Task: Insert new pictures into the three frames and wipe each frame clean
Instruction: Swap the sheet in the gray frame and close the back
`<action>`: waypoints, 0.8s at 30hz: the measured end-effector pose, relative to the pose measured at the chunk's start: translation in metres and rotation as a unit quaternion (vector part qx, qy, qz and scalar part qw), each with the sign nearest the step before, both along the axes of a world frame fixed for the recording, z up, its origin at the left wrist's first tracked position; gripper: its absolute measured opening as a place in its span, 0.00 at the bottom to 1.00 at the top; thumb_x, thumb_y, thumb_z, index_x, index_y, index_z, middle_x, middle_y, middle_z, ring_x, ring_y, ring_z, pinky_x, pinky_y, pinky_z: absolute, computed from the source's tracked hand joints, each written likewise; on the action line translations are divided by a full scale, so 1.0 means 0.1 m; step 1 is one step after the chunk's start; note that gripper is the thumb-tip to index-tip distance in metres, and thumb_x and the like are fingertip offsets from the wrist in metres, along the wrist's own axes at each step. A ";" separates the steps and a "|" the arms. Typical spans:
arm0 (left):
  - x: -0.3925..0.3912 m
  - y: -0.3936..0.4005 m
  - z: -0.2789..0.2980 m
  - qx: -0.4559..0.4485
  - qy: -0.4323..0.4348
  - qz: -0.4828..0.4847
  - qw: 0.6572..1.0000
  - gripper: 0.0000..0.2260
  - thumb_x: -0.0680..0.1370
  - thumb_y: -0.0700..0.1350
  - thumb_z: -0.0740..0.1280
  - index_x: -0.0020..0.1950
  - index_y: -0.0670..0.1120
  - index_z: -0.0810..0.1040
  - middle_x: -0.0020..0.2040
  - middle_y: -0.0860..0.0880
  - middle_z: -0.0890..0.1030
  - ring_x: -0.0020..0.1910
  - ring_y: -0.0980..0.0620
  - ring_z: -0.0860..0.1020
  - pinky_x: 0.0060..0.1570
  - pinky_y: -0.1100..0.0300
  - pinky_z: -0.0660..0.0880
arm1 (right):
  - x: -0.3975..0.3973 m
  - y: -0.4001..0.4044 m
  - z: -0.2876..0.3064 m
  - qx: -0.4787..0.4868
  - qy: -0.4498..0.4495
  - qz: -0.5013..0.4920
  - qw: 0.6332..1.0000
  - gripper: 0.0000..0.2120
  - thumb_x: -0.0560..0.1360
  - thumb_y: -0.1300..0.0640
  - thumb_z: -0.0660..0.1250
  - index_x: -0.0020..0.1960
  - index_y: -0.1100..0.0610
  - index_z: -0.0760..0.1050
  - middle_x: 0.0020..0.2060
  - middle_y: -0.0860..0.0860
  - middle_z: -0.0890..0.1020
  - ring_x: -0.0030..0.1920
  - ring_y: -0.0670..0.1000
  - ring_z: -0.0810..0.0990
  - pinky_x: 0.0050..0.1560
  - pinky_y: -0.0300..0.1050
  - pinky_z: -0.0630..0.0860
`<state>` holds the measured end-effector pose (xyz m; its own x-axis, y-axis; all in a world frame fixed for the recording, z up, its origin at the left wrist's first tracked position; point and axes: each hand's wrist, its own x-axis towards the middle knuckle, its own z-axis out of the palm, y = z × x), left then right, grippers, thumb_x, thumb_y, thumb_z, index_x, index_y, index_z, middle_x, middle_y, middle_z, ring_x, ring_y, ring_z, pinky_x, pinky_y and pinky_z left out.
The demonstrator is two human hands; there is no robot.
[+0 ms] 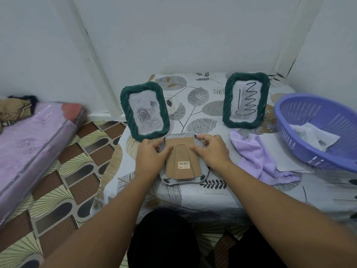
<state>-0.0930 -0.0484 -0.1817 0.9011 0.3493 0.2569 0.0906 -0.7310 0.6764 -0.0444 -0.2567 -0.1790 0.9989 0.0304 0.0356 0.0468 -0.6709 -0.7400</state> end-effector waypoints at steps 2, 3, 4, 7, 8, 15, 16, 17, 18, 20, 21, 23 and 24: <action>-0.02 -0.01 0.03 -0.001 -0.009 -0.005 1.000 0.20 0.75 0.57 0.75 0.63 0.49 0.84 0.46 0.51 0.76 0.48 0.52 0.76 0.48 0.56 0.74 | 0.01 0.00 -0.02 0.000 -0.002 0.002 1.000 0.23 0.71 0.40 0.76 0.64 0.43 0.80 0.53 0.49 0.75 0.55 0.50 0.79 0.62 0.50 0.73; -0.03 -0.02 0.04 0.000 -0.016 -0.010 1.000 0.18 0.75 0.55 0.75 0.61 0.48 0.85 0.43 0.54 0.75 0.46 0.53 0.75 0.46 0.56 0.73 | 0.01 0.00 -0.02 0.001 -0.003 0.002 1.000 0.23 0.71 0.40 0.76 0.64 0.43 0.80 0.52 0.49 0.75 0.54 0.50 0.79 0.61 0.51 0.73; -0.04 -0.02 0.05 0.003 -0.022 -0.015 1.000 0.17 0.75 0.54 0.75 0.60 0.47 0.86 0.41 0.56 0.74 0.44 0.54 0.74 0.45 0.56 0.73 | 0.02 0.00 -0.03 0.002 -0.004 0.002 1.000 0.23 0.71 0.40 0.76 0.64 0.43 0.80 0.52 0.49 0.75 0.54 0.50 0.79 0.61 0.51 0.73; -0.03 -0.02 0.05 0.014 -0.024 -0.018 0.999 0.17 0.75 0.54 0.75 0.60 0.46 0.85 0.39 0.55 0.75 0.40 0.57 0.73 0.43 0.56 0.72 | 0.03 0.00 -0.04 0.003 -0.006 0.002 1.000 0.23 0.71 0.40 0.76 0.64 0.43 0.80 0.51 0.48 0.75 0.53 0.50 0.79 0.61 0.52 0.74; -0.02 -0.01 0.04 0.016 -0.017 -0.016 1.000 0.19 0.75 0.55 0.75 0.62 0.47 0.85 0.41 0.53 0.76 0.42 0.56 0.74 0.44 0.56 0.72 | 0.03 0.00 -0.04 0.002 -0.006 0.003 1.000 0.23 0.71 0.39 0.76 0.64 0.43 0.80 0.51 0.49 0.75 0.53 0.51 0.79 0.61 0.52 0.74; 0.01 0.02 -0.04 0.005 -0.007 0.002 1.000 0.23 0.74 0.61 0.74 0.65 0.52 0.82 0.49 0.49 0.76 0.50 0.51 0.76 0.51 0.54 0.75 | 0.02 0.00 -0.03 -0.001 -0.007 0.003 1.000 0.23 0.71 0.40 0.76 0.64 0.44 0.80 0.51 0.48 0.75 0.54 0.50 0.79 0.60 0.51 0.74; 0.01 0.02 -0.04 0.008 -0.004 0.001 1.000 0.22 0.74 0.61 0.74 0.65 0.52 0.82 0.50 0.49 0.77 0.50 0.51 0.76 0.52 0.54 0.75 | 0.02 0.00 -0.03 -0.002 -0.007 0.004 1.000 0.23 0.71 0.40 0.76 0.64 0.44 0.80 0.51 0.48 0.75 0.54 0.50 0.79 0.60 0.50 0.74; 0.01 0.02 -0.05 0.010 -0.001 -0.001 1.000 0.22 0.75 0.60 0.74 0.65 0.52 0.83 0.49 0.49 0.77 0.51 0.51 0.75 0.52 0.54 0.75 | 0.02 0.00 -0.03 -0.002 -0.007 0.004 1.000 0.23 0.71 0.40 0.76 0.64 0.44 0.80 0.51 0.48 0.75 0.54 0.50 0.79 0.59 0.50 0.74; 0.01 0.02 -0.05 0.012 0.002 -0.003 1.000 0.22 0.75 0.60 0.73 0.65 0.52 0.83 0.49 0.49 0.77 0.51 0.50 0.75 0.52 0.53 0.75 | 0.02 0.00 -0.03 -0.003 -0.007 0.004 1.000 0.23 0.71 0.40 0.76 0.64 0.43 0.80 0.51 0.48 0.75 0.54 0.50 0.79 0.59 0.50 0.74; 0.02 0.03 -0.05 0.016 0.003 -0.006 1.000 0.21 0.75 0.60 0.73 0.64 0.52 0.83 0.49 0.49 0.77 0.51 0.50 0.75 0.51 0.52 0.75 | 0.02 0.00 -0.02 -0.005 -0.006 0.005 1.000 0.23 0.71 0.39 0.76 0.64 0.43 0.80 0.51 0.48 0.74 0.54 0.50 0.79 0.59 0.50 0.74; 0.02 0.03 -0.06 0.019 0.002 -0.009 1.000 0.21 0.75 0.60 0.73 0.64 0.52 0.83 0.50 0.49 0.78 0.51 0.50 0.75 0.51 0.52 0.75 | 0.02 0.00 -0.01 -0.006 -0.004 0.005 1.000 0.23 0.71 0.39 0.76 0.64 0.43 0.80 0.51 0.48 0.74 0.54 0.50 0.79 0.59 0.50 0.74; 0.03 0.04 -0.07 0.018 0.003 -0.015 1.000 0.21 0.76 0.60 0.73 0.64 0.52 0.83 0.52 0.49 0.79 0.53 0.51 0.75 0.53 0.53 0.75 | 0.01 0.00 -0.01 -0.007 -0.002 0.005 1.000 0.23 0.71 0.39 0.75 0.64 0.43 0.80 0.50 0.47 0.74 0.53 0.50 0.78 0.59 0.50 0.74; 0.04 0.04 -0.07 0.015 0.004 -0.017 1.000 0.20 0.76 0.60 0.73 0.64 0.52 0.83 0.53 0.48 0.79 0.54 0.51 0.76 0.54 0.54 0.75 | 0.01 -0.01 0.00 -0.007 -0.001 0.005 1.000 0.23 0.71 0.39 0.75 0.64 0.43 0.80 0.50 0.47 0.73 0.53 0.50 0.78 0.59 0.50 0.74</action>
